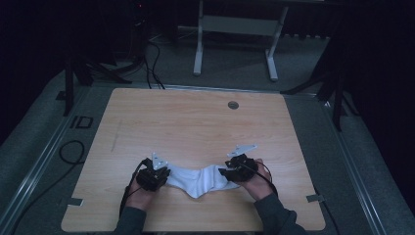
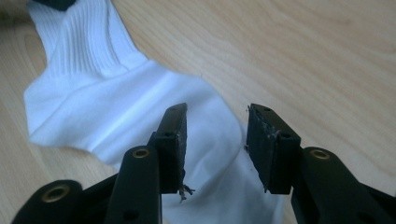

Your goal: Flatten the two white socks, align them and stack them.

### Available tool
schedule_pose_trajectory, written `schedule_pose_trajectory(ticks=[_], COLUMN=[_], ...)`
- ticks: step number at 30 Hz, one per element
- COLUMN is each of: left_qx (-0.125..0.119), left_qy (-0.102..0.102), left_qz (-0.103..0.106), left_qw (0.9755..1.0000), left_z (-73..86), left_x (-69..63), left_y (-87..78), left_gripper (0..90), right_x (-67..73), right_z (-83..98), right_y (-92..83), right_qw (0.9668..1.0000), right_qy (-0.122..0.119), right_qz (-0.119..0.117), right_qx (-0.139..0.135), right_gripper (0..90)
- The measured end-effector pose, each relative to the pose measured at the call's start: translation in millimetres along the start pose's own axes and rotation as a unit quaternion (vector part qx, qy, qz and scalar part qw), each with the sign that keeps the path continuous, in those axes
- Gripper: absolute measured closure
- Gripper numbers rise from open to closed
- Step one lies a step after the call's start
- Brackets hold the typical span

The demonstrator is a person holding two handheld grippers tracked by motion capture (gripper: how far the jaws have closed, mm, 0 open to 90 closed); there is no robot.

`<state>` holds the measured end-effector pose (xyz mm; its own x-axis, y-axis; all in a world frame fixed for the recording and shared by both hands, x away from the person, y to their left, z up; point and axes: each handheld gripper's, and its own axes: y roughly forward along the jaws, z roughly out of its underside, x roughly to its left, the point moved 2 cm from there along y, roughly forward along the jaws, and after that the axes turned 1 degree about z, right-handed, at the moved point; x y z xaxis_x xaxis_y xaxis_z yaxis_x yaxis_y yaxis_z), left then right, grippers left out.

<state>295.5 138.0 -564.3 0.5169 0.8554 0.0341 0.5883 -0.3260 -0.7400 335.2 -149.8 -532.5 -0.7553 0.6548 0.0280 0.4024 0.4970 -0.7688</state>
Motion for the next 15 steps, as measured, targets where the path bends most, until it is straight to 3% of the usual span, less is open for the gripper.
schedule_pose_trajectory(ticks=[10,15], left_qx=[-0.001,-0.001], left_qy=[0.0,-0.001], left_qz=[0.001,0.002], left_qw=[1.0,1.0], left_z=[0.4,0.5], left_x=[0.6,0.8], left_y=[-0.1,-0.1], left_gripper=[80.3,80.3], right_x=[0.4,0.6], right_z=[11.7,15.0], right_y=[11.6,13.1], right_qw=[0.9995,0.9993], right_qy=[0.017,0.016], right_qz=[-0.011,-0.014], right_qx=[0.025,0.032], right_gripper=[58.7,76.7])
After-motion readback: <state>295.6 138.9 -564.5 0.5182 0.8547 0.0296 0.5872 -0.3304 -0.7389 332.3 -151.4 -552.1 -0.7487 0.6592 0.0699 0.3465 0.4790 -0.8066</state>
